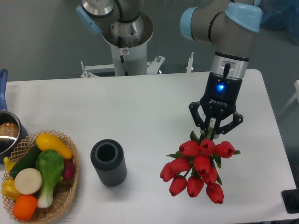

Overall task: Insert the flowers into the vase
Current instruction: 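Lift the held red tulip bunch with the gripper toward the vase, then carry the tulips over the dark grey vase, stems pointing down, then lower the tulip stems into the vase opening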

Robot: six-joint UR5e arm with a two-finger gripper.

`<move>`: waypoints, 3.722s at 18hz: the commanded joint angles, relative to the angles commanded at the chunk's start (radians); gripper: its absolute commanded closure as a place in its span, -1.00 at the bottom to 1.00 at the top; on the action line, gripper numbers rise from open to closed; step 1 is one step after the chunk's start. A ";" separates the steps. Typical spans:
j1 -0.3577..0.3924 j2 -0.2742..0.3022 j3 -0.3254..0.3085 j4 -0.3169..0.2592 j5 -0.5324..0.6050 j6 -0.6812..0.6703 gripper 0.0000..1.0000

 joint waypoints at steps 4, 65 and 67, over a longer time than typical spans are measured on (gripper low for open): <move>0.006 0.003 0.002 0.000 -0.018 -0.002 0.76; -0.144 -0.067 -0.276 0.018 -0.976 0.472 0.77; -0.144 -0.067 -0.278 0.017 -0.971 0.472 0.77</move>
